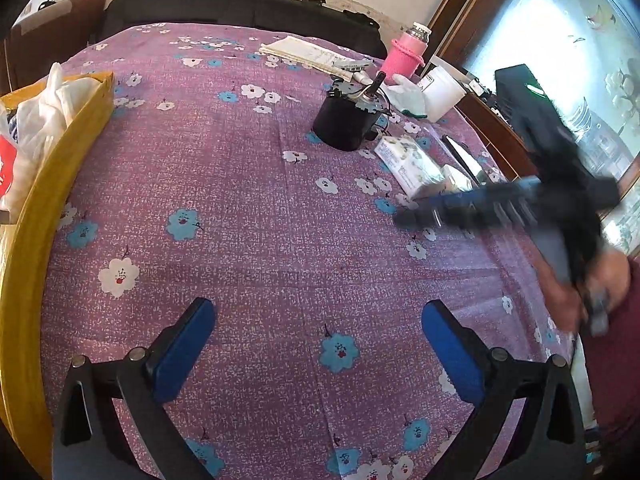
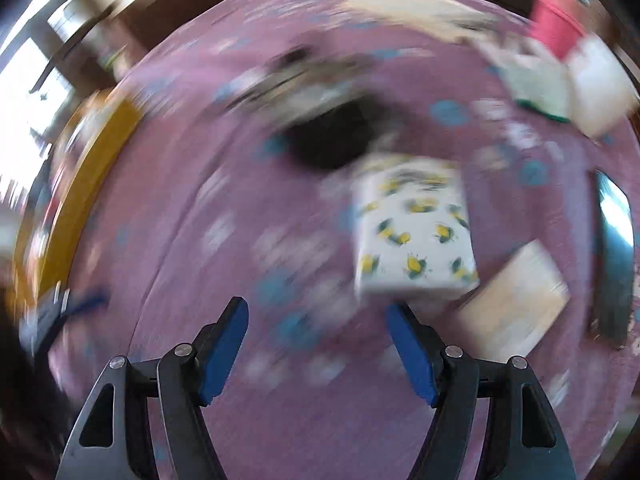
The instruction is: Organize soft objects
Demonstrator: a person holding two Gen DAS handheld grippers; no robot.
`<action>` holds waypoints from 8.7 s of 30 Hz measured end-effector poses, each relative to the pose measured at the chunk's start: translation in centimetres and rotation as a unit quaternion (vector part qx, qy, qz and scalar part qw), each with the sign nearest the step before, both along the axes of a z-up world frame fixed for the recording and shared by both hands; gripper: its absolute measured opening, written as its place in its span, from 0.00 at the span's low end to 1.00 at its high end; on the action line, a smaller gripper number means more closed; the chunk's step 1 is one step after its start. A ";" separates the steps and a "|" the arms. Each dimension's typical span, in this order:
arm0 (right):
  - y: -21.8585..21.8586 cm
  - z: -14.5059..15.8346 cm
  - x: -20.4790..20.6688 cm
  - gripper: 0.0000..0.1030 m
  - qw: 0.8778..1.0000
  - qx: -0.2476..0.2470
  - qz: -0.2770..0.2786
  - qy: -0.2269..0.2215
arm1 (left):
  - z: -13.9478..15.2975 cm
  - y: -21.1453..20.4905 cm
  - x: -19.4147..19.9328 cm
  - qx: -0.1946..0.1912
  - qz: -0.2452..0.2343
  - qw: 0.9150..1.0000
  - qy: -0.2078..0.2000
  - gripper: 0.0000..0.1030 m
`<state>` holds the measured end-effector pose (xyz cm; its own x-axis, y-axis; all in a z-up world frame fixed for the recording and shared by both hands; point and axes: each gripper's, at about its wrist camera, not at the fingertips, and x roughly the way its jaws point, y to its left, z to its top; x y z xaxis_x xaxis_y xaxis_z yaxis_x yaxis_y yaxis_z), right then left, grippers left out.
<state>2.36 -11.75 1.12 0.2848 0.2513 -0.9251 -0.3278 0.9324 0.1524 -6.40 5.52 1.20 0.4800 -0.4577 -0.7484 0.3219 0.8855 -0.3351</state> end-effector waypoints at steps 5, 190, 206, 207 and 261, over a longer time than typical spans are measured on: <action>-1.3 3.1 -2.8 0.76 0.998 0.040 -0.003 -0.042 | 0.0 -0.3 -0.1 0.011 0.000 1.000 -0.001 1.00; -9.0 -0.5 0.2 0.56 0.958 -0.068 -0.267 -0.079 | -0.6 -9.8 3.2 0.133 0.040 0.989 -0.048 0.63; -9.9 -0.7 -5.1 0.56 0.963 -0.056 -0.248 -0.092 | -0.6 -9.8 3.2 0.134 0.040 0.989 -0.049 0.62; -9.9 -0.7 -5.3 0.56 0.963 -0.055 -0.247 -0.093 | -0.6 -9.9 3.2 0.134 0.040 0.989 -0.049 0.62; -11.3 -0.6 -8.9 0.48 0.952 -0.044 -0.287 -0.100 | 0.1 -10.0 2.5 0.130 0.005 0.991 -0.017 0.23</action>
<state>-6.52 -23.04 0.48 0.5241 -0.0743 -0.8484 0.2244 0.9730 0.0535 -3.89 -4.46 1.35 0.5112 -0.2469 -0.8233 0.3204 0.9436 -0.0840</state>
